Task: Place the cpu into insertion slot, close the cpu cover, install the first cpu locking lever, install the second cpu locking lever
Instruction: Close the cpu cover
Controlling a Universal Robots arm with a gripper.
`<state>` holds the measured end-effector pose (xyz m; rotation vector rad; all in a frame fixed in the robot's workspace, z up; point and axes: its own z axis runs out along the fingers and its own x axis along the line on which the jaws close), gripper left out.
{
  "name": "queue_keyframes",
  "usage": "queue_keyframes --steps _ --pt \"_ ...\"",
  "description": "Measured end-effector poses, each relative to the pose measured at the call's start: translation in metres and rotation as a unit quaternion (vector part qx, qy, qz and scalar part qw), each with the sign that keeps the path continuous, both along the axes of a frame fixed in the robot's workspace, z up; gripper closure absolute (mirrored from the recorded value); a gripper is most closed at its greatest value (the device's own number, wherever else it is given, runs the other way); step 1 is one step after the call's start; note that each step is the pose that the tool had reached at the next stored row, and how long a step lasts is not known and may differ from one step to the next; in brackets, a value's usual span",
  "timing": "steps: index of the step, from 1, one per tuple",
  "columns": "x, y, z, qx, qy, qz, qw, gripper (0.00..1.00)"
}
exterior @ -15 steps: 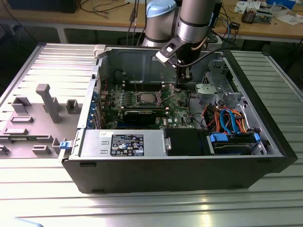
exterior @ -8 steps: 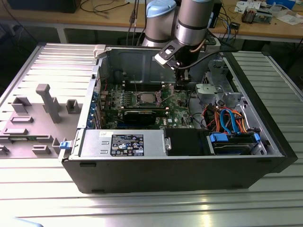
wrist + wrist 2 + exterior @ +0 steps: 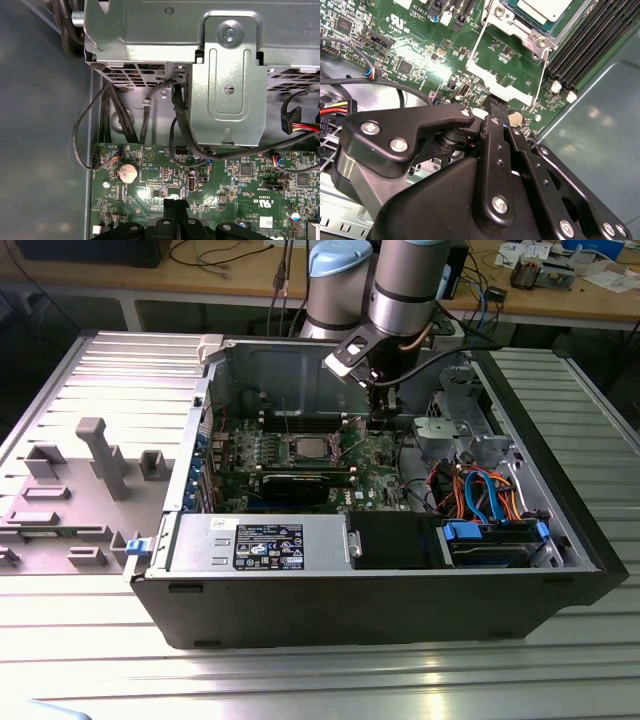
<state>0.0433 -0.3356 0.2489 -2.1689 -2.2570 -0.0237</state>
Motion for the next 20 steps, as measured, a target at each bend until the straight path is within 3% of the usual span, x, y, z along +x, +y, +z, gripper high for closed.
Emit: queue_keyframes --steps 4,6,20 --pt "-0.0012 0.0 0.0 0.0 0.0 0.0 1.0 0.89" --pt "-0.0059 0.0 -0.0011 0.0 0.0 0.0 1.0 0.89" --pt "-0.0114 0.0 -0.0014 0.0 0.0 0.0 1.0 0.89"
